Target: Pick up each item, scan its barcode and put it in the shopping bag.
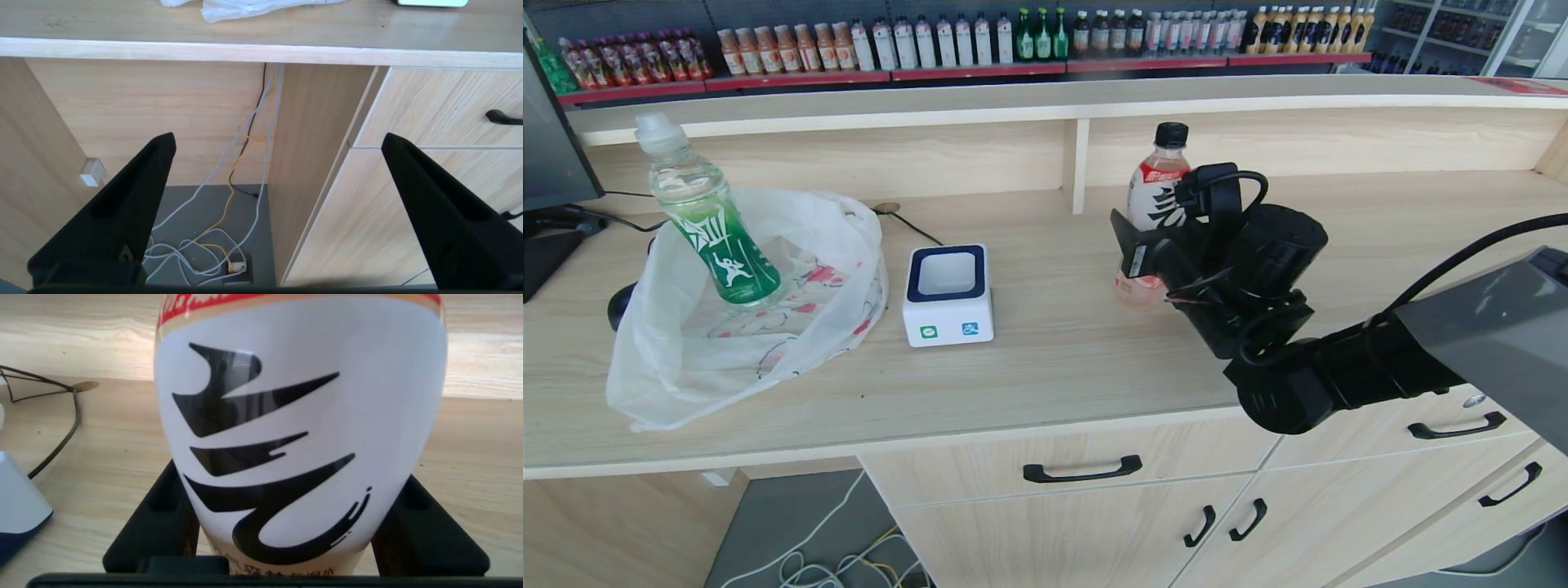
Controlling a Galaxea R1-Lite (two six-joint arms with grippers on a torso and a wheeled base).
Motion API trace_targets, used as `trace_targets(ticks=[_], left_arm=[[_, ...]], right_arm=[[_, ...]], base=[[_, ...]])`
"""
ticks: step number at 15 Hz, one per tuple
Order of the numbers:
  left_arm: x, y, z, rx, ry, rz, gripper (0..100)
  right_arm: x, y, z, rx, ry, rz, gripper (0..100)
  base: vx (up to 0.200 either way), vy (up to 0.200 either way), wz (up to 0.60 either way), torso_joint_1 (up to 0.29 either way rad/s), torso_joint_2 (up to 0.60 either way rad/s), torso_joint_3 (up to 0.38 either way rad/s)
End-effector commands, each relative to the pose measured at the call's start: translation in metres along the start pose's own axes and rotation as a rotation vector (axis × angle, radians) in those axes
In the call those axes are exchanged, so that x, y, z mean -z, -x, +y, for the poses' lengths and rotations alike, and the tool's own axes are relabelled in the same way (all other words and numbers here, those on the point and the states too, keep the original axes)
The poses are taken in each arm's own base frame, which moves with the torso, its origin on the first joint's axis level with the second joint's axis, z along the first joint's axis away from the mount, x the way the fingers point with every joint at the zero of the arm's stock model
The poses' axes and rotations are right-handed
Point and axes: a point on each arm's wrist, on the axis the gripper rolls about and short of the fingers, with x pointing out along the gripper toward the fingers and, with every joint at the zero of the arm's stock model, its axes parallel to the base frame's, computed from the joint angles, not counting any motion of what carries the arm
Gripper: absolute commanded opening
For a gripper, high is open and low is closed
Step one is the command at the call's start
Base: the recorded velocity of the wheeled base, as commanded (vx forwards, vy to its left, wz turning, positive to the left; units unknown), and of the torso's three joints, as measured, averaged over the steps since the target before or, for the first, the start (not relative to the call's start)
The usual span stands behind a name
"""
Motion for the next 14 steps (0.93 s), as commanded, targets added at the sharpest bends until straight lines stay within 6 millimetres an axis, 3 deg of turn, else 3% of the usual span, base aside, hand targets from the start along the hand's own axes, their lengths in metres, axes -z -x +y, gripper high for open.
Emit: trace_targets(ticks=[1,6,14], left_arm=[[0.000,0.000,0.000,-0.001,0.000,0.000,100],[0.000,0.000,0.000,-0.001,0.000,0.000,100],[0.000,0.000,0.000,-0.001,0.000,0.000,100]], right_arm=[[-0.011,0.001,-0.001,0.001,-0.005,-0.023,0],[-0.043,0.011,-0.007,0.010,-0.019,-0.080,0],[-0.084,0.078,-0.013,-0.029,-0.014,-0.056,0]], base=[[0.000,0.000,0.00,0.000,0.00,0.000],[0.000,0.000,0.00,0.000,0.00,0.000],[0.000,0.000,0.00,0.000,0.00,0.000]])
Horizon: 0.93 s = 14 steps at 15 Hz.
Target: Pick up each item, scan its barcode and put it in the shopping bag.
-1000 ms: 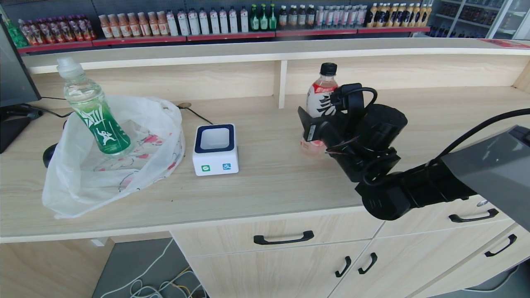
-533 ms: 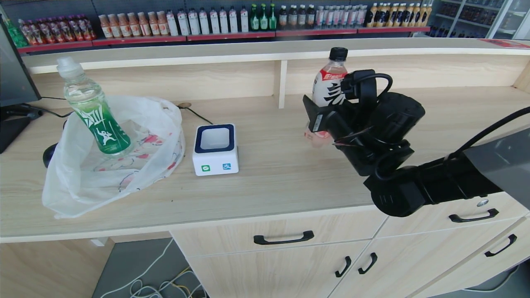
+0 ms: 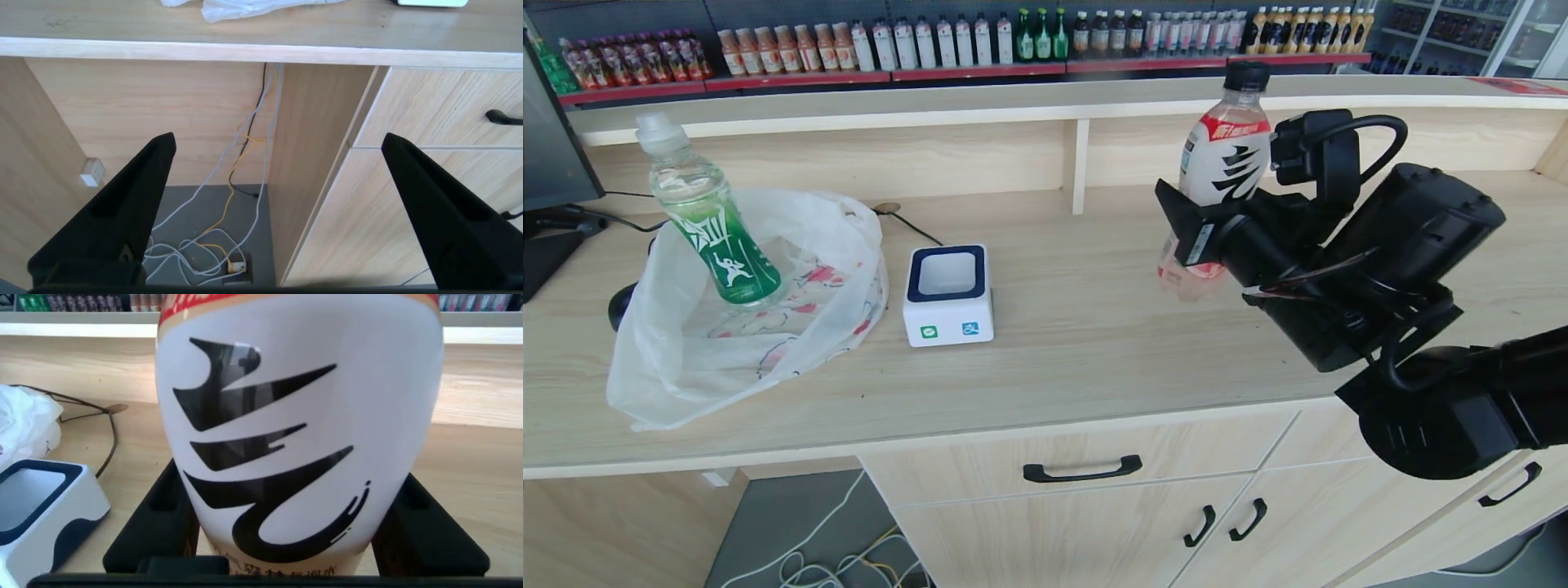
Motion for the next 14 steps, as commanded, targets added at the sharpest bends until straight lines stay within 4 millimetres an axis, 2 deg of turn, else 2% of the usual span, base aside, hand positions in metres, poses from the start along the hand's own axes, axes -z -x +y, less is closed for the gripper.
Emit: trace_targets(ticks=[1,3,5,7,10,14], left_arm=[[0.000,0.000,0.000,0.000,0.001,-0.001,100],[0.000,0.000,0.000,0.000,0.000,-0.001,100],[0.000,0.000,0.000,0.000,0.000,-0.001,100],[0.000,0.000,0.000,-0.002,0.000,-0.001,100],[0.000,0.000,0.000,0.000,0.001,-0.001,100],[0.000,0.000,0.000,0.000,0.000,-0.001,100]], right_arm=[[-0.022,0.025,-0.002,-0.013,-0.011,-0.020,0],[-0.022,0.041,-0.002,-0.025,-0.010,-0.006,0],[-0.009,0.061,0.001,-0.046,-0.002,-0.001,0],[-0.004,0.071,0.002,-0.053,0.003,-0.015,0],[-0.005,0.085,0.006,-0.080,-0.007,-0.018,0],[-0.018,0.094,0.012,-0.116,-0.028,-0.050,0]], base=[[0.000,0.000,0.00,0.000,0.00,0.000],[0.000,0.000,0.00,0.000,0.00,0.000],[0.000,0.000,0.00,0.000,0.00,0.000],[0.000,0.000,0.00,0.000,0.00,0.000],[0.000,0.000,0.00,0.000,0.00,0.000],[0.000,0.000,0.00,0.000,0.00,0.000]])
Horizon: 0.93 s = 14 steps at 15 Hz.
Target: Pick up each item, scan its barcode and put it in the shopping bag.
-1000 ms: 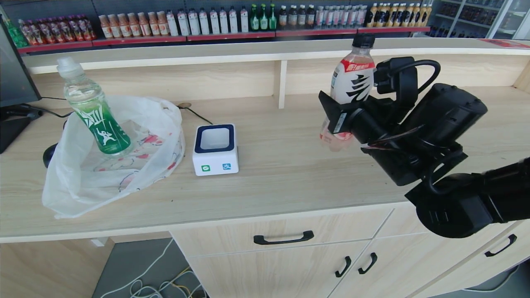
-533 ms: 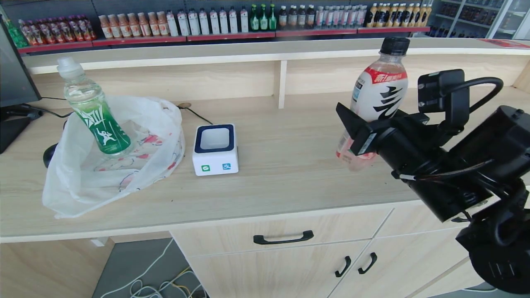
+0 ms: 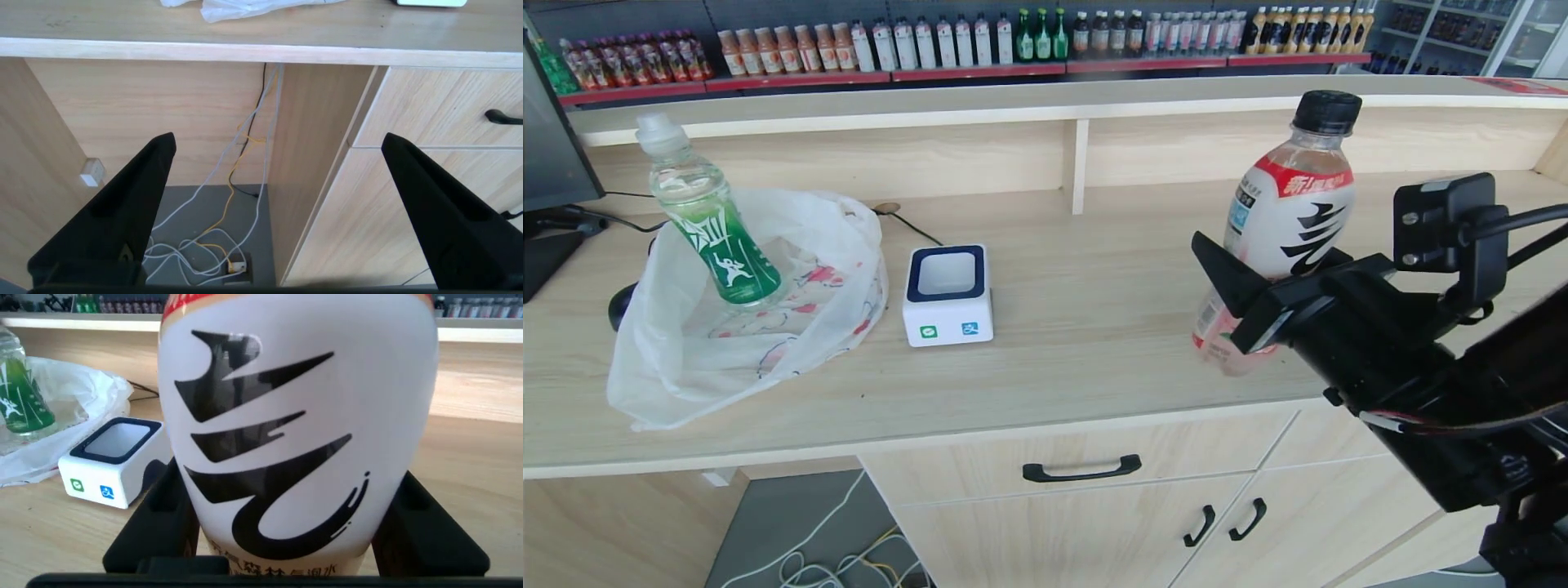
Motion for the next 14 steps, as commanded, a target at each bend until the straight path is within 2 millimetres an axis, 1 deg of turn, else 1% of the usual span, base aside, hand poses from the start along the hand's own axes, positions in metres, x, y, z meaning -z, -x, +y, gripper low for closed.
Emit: trace_targets(ticks=[1,3,4,6,8,10,11,12,14], left_arm=[[0.000,0.000,0.000,0.000,0.000,0.000,100],[0.000,0.000,0.000,0.000,0.000,0.000,100],[0.000,0.000,0.000,0.000,0.000,0.000,100],[0.000,0.000,0.000,0.000,0.000,0.000,100],[0.000,0.000,0.000,0.000,0.000,0.000,100],[0.000,0.000,0.000,-0.002,0.000,0.000,100],[0.000,0.000,0.000,-0.002,0.000,0.000,100],[0.000,0.000,0.000,0.000,0.000,0.000,100],[0.000,0.000,0.000,0.000,0.000,0.000,100]], right_arm=[[-0.009,0.005,0.005,-0.028,-0.021,-0.026,0],[-0.012,0.010,0.011,-0.060,-0.038,-0.028,0],[-0.014,0.019,0.015,-0.124,-0.045,-0.030,0],[-0.014,0.028,0.017,-0.194,-0.053,-0.027,0],[-0.016,0.034,0.021,-0.242,-0.135,-0.023,0],[-0.021,0.035,0.021,-0.254,-0.205,-0.033,0],[-0.021,0.035,0.021,-0.254,-0.205,-0.033,0],[-0.025,0.036,0.021,-0.296,-0.272,-0.043,0],[-0.030,0.033,0.022,-0.337,-0.312,-0.063,0]], base=[[0.000,0.000,0.00,0.000,0.00,0.000],[0.000,0.000,0.00,0.000,0.00,0.000],[0.000,0.000,0.00,0.000,0.00,0.000],[0.000,0.000,0.00,0.000,0.00,0.000],[0.000,0.000,0.00,0.000,0.00,0.000],[0.000,0.000,0.00,0.000,0.00,0.000],[0.000,0.000,0.00,0.000,0.00,0.000],[0.000,0.000,0.00,0.000,0.00,0.000],[0.000,0.000,0.00,0.000,0.00,0.000]])
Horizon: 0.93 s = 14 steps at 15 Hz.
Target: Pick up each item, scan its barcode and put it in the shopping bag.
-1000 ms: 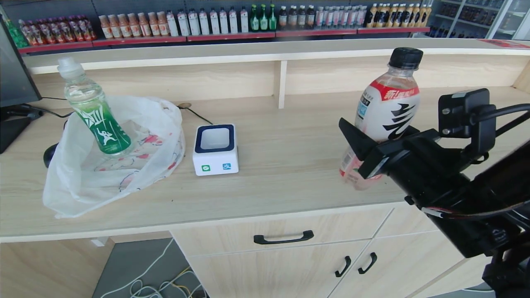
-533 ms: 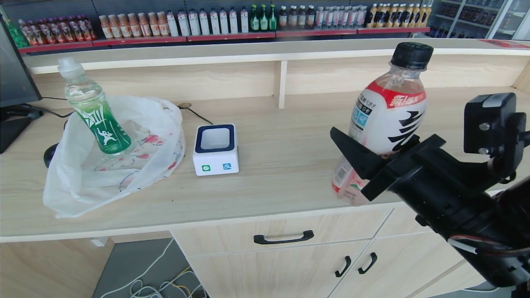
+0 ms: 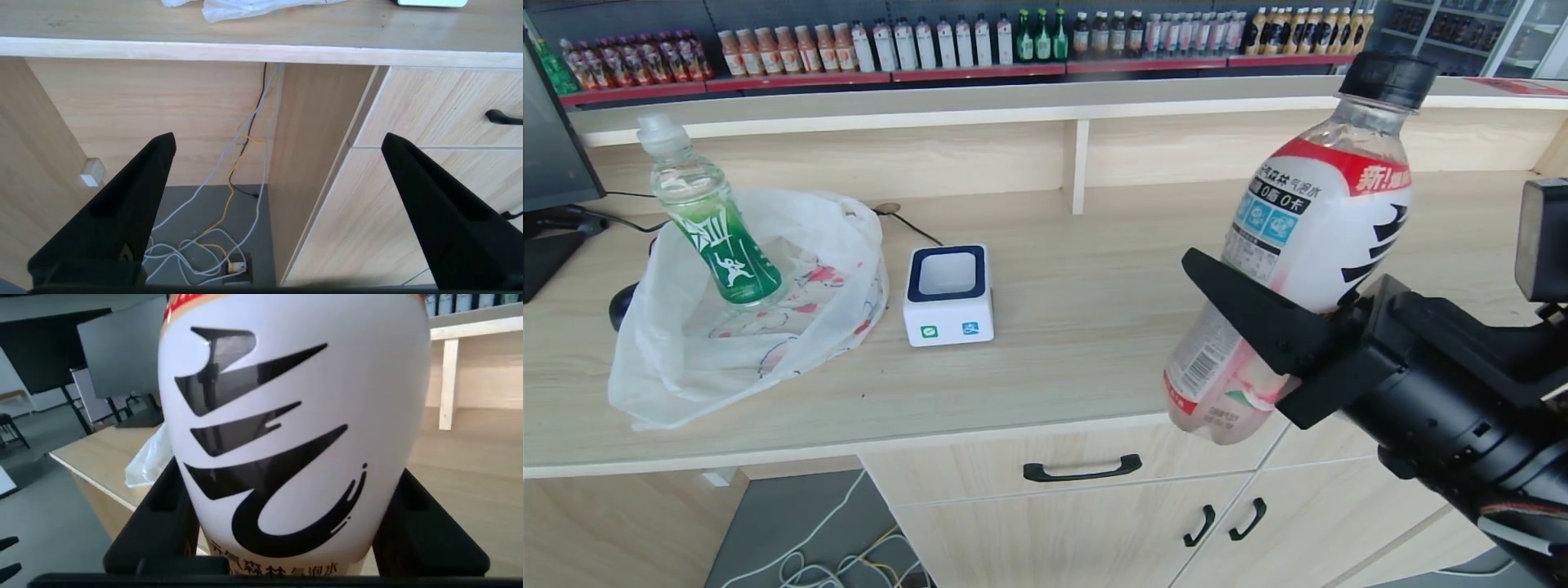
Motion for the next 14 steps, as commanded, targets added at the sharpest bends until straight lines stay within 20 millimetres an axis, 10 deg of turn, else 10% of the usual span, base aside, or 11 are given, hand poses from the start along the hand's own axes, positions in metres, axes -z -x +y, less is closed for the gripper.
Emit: trace_targets(ticks=[1,14], left_arm=[[0.000,0.000,0.000,0.000,0.000,0.000,100],[0.000,0.000,0.000,0.000,0.000,0.001,100]], right_arm=[[-0.007,-0.005,0.001,-0.028,-0.013,-0.032,0],[-0.022,-0.007,0.007,-0.260,-0.213,-0.045,0]], base=[[0.000,0.000,0.00,0.000,0.00,0.000],[0.000,0.000,0.00,0.000,0.00,0.000]])
